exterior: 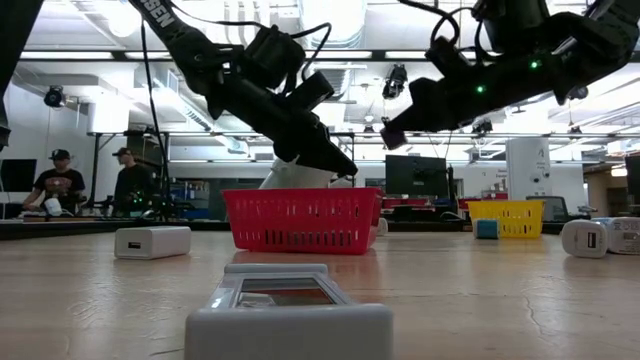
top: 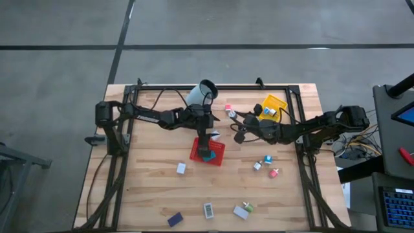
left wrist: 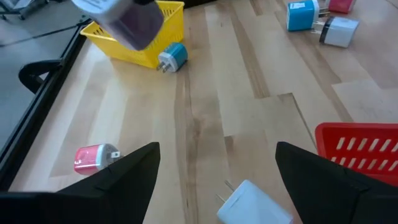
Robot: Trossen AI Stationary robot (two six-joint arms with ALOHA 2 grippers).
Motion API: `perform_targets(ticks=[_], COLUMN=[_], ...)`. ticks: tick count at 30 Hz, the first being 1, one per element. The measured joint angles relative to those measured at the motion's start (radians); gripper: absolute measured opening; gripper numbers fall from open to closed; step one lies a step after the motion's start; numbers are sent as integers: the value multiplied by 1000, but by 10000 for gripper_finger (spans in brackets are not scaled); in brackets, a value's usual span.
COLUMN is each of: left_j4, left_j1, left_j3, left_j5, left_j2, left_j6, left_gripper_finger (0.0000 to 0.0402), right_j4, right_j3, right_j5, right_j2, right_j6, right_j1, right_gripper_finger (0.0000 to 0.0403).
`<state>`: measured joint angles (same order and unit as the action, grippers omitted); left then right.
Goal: Pick & Place Office items
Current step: Put the violet charger adapter into the yellow basket
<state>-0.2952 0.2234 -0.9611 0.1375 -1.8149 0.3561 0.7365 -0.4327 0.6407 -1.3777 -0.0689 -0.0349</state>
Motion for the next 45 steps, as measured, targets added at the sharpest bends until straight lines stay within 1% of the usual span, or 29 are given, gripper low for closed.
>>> perform_targets(ticks=[8,14,20,22,27,33,36,41,45], left_j4=[-33,-70,-78,-105,-247,-411,-465,-517,-530], left_j1=[1,3,3,3,4,4,4,0,-1], left_j3=[16,33,46,69,169,298,356,435,473], left_j5=[0,1,4,4,3,4,3,2,0], left_j2=[2,12,47,68,138,239,291,360,386], left_j6=[0,0,-4,-6,-23,-70,-92,-128,-138], left_gripper_finger=[324,324,324,324,324,324,324,324,324], right_j4=[-7,-36,-62,-76,-103,-165,-193,-255,-318], right_j3=[31,51,80,90,103,102,106,107,108], right_j5=[188,290,417,443,519,573,596,597,596], right_j2=[0,0,0,0,0,1,1,4,10], right_j6=[48,81,124,148,186,246,277,335,397], right_j1=[0,0,-1,-3,-9,-34,-55,-96,-121], right_gripper_finger=[111,111,111,111,111,111,111,111,111])
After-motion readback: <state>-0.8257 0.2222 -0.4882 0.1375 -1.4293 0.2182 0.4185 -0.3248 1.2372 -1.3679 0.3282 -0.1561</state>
